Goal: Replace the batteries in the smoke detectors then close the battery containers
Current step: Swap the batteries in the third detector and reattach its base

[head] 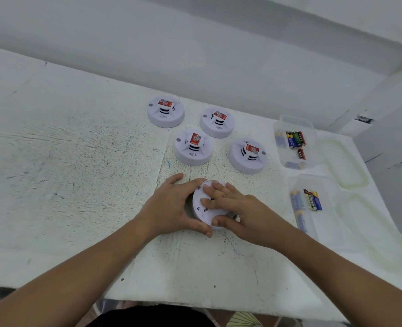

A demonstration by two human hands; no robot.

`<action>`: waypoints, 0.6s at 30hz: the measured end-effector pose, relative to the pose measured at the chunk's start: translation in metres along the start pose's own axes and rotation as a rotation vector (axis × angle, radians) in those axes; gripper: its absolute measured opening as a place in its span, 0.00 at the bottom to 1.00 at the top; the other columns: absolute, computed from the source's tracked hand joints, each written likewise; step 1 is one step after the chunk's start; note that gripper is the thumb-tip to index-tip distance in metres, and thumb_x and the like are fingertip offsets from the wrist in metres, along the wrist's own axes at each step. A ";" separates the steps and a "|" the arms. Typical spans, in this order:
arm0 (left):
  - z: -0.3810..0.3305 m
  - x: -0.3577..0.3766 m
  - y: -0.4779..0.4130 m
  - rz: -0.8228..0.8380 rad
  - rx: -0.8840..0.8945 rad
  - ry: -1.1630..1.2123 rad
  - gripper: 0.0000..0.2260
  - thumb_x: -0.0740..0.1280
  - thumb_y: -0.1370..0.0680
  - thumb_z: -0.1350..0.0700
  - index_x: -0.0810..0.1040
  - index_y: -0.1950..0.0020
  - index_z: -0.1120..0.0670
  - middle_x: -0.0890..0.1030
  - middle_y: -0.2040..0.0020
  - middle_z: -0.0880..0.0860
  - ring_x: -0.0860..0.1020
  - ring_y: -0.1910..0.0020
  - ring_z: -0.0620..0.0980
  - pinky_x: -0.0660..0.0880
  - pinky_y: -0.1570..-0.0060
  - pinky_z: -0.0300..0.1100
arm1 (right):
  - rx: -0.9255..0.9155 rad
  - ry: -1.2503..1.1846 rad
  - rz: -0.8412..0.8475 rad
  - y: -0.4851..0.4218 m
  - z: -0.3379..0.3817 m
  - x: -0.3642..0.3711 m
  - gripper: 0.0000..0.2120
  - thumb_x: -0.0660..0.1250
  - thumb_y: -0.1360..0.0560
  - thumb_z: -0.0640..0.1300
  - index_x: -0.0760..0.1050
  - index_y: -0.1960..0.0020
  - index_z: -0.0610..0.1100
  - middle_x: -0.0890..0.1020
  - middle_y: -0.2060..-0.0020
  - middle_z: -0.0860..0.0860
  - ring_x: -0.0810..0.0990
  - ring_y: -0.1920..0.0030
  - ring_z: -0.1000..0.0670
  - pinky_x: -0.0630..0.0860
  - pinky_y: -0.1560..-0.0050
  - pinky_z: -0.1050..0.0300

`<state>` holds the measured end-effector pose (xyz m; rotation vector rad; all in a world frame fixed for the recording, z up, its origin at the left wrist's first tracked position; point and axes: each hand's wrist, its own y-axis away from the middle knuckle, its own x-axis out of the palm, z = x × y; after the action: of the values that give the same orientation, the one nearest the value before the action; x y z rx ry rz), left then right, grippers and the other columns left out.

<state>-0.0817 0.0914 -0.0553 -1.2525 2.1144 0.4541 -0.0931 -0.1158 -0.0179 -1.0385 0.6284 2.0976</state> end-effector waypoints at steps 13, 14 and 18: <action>-0.012 -0.008 0.008 -0.013 -0.025 0.069 0.47 0.72 0.47 0.31 0.65 0.31 0.41 0.61 0.44 0.23 0.49 0.46 0.13 0.41 0.39 0.19 | 0.067 0.073 -0.063 0.012 0.013 0.013 0.24 0.53 0.22 0.56 0.63 0.27 0.51 0.53 0.26 0.60 0.45 0.25 0.62 0.40 0.26 0.64; -0.015 -0.009 0.008 -0.009 -0.043 0.071 0.47 0.75 0.46 0.33 0.65 0.30 0.41 0.60 0.45 0.22 0.50 0.48 0.14 0.42 0.39 0.19 | 0.077 0.046 -0.092 0.015 0.013 0.015 0.23 0.54 0.21 0.54 0.63 0.27 0.51 0.54 0.26 0.59 0.46 0.25 0.61 0.41 0.25 0.63; -0.020 -0.012 0.008 0.023 -0.150 0.066 0.46 0.80 0.43 0.41 0.63 0.29 0.39 0.60 0.44 0.24 0.53 0.35 0.34 0.52 0.31 0.37 | 0.106 -0.152 -0.272 0.027 0.016 0.023 0.26 0.56 0.28 0.47 0.67 0.30 0.51 0.63 0.28 0.58 0.54 0.25 0.61 0.48 0.24 0.59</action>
<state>-0.0914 0.0918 -0.0321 -1.3450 2.1860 0.5986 -0.1313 -0.1131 -0.0246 -0.8449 0.4884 1.8638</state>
